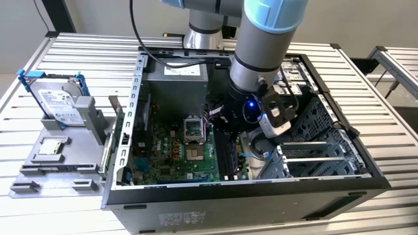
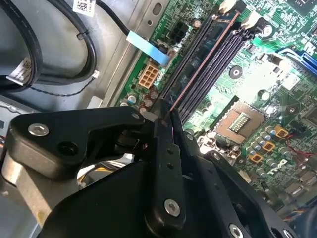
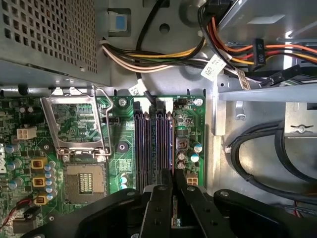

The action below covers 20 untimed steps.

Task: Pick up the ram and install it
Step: 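Insert the ram into the slot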

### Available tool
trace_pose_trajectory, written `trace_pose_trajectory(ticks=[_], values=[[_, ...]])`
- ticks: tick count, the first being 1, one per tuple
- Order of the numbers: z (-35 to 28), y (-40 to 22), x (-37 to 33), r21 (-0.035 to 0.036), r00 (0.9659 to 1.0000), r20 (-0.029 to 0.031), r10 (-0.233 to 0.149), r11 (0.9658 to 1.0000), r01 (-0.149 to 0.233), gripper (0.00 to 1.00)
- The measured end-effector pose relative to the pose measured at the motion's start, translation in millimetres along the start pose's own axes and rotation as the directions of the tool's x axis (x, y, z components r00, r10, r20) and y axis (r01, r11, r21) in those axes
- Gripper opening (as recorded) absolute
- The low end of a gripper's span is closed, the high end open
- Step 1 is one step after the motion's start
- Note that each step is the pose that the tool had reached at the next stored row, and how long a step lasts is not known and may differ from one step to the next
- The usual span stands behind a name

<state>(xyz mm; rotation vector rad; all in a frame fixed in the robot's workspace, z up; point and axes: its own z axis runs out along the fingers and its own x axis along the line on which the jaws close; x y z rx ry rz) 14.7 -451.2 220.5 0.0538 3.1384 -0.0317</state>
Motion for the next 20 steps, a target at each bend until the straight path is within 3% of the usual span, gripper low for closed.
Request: trace_pose_trajectory(ticks=[14,20], values=[[1.7,0.0,-0.1,-0.0005,0.9997,-0.0005,-0.026,0.9997,0.026,0.0],[9.0,0.1,-0.1,0.0007,0.9997,-0.0008,-0.026,0.9997,0.026,0.0]])
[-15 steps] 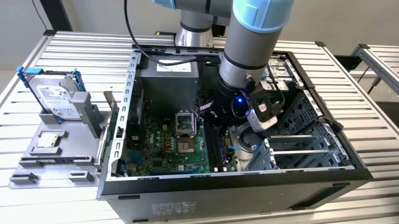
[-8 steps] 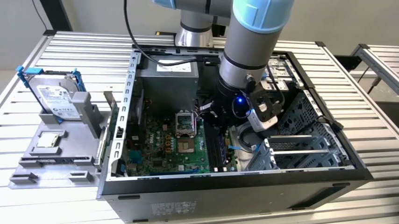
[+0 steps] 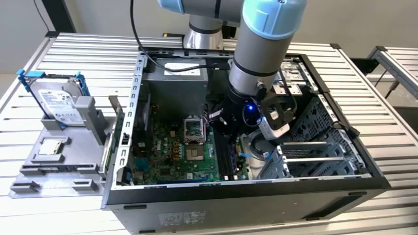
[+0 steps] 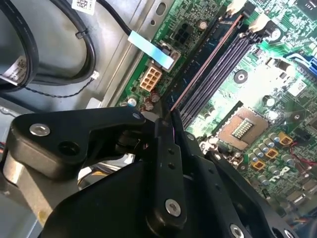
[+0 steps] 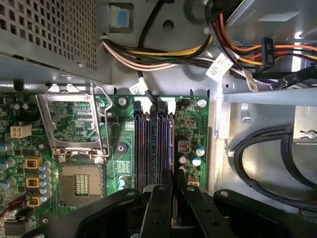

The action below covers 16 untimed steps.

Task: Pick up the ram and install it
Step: 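Insert the ram into the slot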

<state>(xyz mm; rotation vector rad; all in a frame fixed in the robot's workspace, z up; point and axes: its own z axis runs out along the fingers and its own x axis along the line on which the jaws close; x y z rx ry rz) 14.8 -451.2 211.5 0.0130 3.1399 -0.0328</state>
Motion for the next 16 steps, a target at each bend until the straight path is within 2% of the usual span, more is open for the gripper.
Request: trace_pose_trajectory(ticks=[6,7,8,10,16], values=[[1.4,0.0,0.0,-0.0002,1.0,-0.0005,0.0,1.0,0.0,0.0],[2.5,0.4,-0.1,-0.0028,1.0,0.0002,0.0,1.0,0.0,0.0],[3.0,0.3,-0.1,-0.0029,1.0,0.0002,0.0,1.0,0.0,1.0],[2.2,0.1,-0.1,-0.0005,1.0,-0.0008,0.0,1.0,0.0,1.0],[-23.8,-0.5,-0.1,-0.0008,1.0,-0.0017,0.002,1.0,-0.002,1.0]])
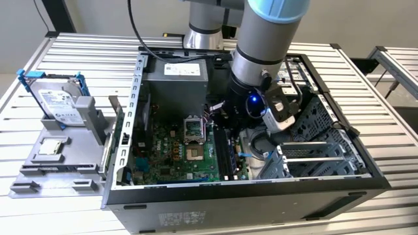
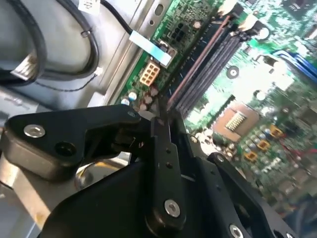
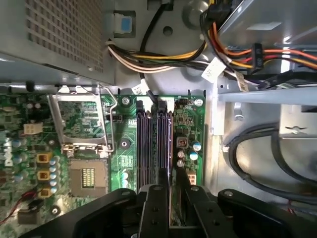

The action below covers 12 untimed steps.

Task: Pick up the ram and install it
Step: 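Insert the ram into the slot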

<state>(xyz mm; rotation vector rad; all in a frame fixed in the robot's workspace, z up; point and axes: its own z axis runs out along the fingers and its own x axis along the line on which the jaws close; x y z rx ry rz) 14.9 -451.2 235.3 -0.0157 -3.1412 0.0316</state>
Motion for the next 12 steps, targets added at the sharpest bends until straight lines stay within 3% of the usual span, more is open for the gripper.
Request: trace_pose_trajectory(ticks=[1,4,5,12], values=[[-3.1,0.0,-0.1,0.0003,1.0,-0.0001,0.0,1.0,0.0,1.0],[-3.1,0.0,0.0,0.0004,1.0,0.0,-0.001,1.0,0.001,1.0],[-3.1,0.0,0.0,0.0006,1.0,0.0,-0.001,1.0,0.001,0.0],[-3.2,0.0,0.0,0.0008,1.0,0.0,-0.003,1.0,0.003,0.0]])
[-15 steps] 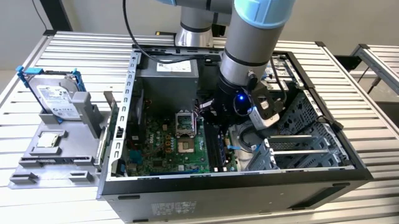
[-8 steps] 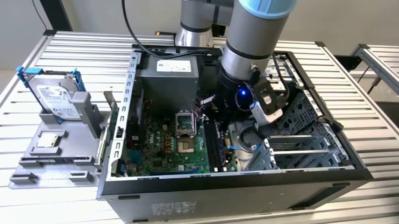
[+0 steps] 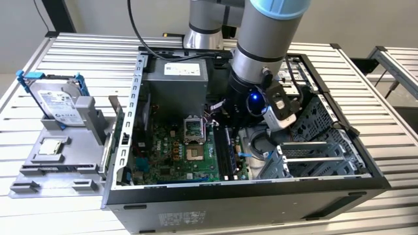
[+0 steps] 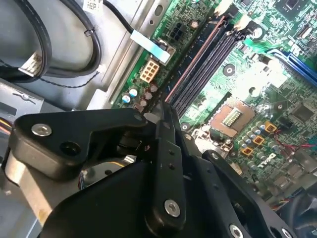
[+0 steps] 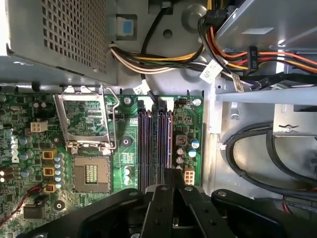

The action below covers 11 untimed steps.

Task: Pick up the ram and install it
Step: 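Insert the ram into the slot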

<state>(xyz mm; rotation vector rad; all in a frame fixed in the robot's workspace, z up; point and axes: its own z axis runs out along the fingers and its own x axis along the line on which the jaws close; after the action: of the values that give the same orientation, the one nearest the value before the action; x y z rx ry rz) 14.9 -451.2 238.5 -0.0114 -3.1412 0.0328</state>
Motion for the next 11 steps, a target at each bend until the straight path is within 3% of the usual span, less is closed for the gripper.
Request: trace_pose_trajectory(ticks=[11], values=[[0.0,0.0,0.0,-0.0001,1.0,0.0001,-0.003,1.0,0.003,0.0]])
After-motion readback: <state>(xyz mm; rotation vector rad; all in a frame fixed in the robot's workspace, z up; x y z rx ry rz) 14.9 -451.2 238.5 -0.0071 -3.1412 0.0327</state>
